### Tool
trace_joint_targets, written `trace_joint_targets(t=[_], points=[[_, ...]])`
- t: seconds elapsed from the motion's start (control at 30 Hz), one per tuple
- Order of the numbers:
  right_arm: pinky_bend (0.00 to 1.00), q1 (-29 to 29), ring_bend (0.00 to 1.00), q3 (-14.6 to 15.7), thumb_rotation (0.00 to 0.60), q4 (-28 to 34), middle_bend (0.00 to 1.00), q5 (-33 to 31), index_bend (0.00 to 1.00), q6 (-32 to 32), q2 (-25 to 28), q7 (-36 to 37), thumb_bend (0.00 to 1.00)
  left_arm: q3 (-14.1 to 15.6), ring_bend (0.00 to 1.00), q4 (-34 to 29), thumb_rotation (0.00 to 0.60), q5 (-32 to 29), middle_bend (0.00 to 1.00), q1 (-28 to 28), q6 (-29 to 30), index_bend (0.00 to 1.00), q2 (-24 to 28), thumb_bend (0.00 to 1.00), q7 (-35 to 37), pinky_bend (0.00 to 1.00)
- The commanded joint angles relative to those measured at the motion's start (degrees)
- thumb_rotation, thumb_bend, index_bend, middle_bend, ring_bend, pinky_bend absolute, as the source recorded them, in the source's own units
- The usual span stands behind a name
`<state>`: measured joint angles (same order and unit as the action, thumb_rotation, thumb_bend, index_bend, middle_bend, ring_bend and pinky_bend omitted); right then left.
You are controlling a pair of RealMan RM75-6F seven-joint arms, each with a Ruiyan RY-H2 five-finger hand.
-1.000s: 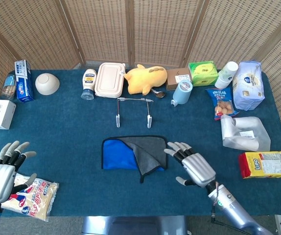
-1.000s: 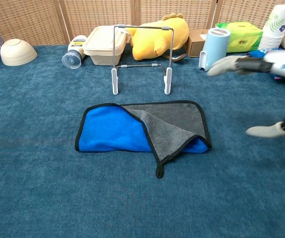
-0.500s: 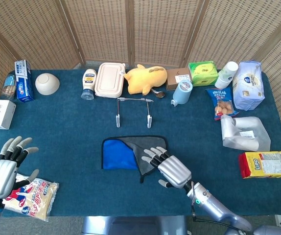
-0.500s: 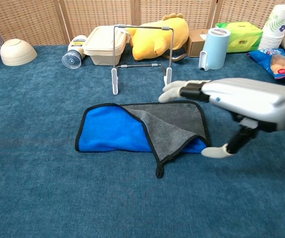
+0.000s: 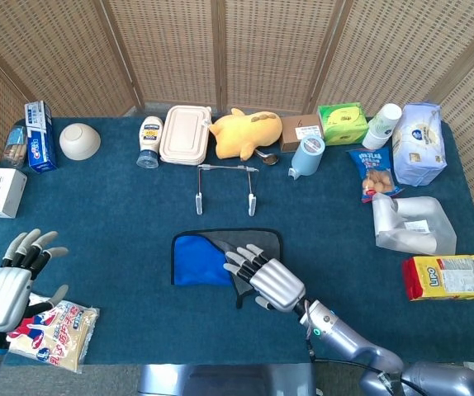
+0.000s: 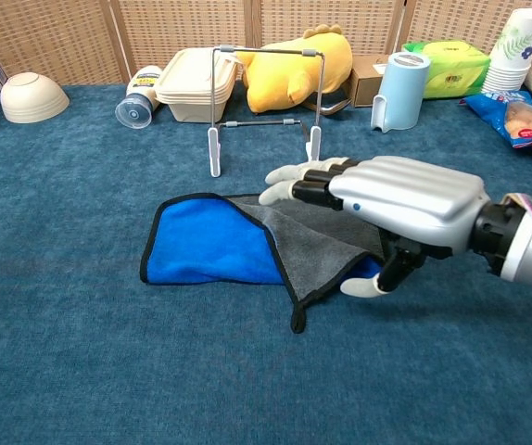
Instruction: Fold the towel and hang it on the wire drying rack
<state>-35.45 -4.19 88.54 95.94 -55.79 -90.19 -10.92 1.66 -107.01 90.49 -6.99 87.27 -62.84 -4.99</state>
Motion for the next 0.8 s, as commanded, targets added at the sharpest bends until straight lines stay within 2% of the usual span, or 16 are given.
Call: trace_joint_targets(t=[0.03, 0.37, 0.8], points=[[0.00, -1.37, 0.00, 0.60, 0.600, -3.24, 0.04, 1.48, 0.09, -0.58, -1.88, 0.86, 0.22, -0.09, 0.00, -0.10, 0.600, -0.05, 0.15, 0.09, -0.18, 0.27, 0.01, 0.37, 0.01, 0.00], [0.00, -3.21, 0.00, 2.14, 0.600, -10.35, 0.04, 3.62, 0.09, -2.78, -4.68, 3.96, 0.22, -0.31, 0.00, -0.57, 0.600, -0.21, 0.15, 0.55, -0.66, 0.27, 0.14, 0.37, -0.06, 0.00], [0.00, -3.80, 0.00, 3.84, 0.600, -13.61, 0.04, 4.04, 0.09, -4.69, -5.01, 5.50, 0.21, -0.84, 0.00, -0.89, 0.600, 0.04, 0.15, 0.53, -1.35, 0.27, -0.43, 0.37, -0.28, 0.00]])
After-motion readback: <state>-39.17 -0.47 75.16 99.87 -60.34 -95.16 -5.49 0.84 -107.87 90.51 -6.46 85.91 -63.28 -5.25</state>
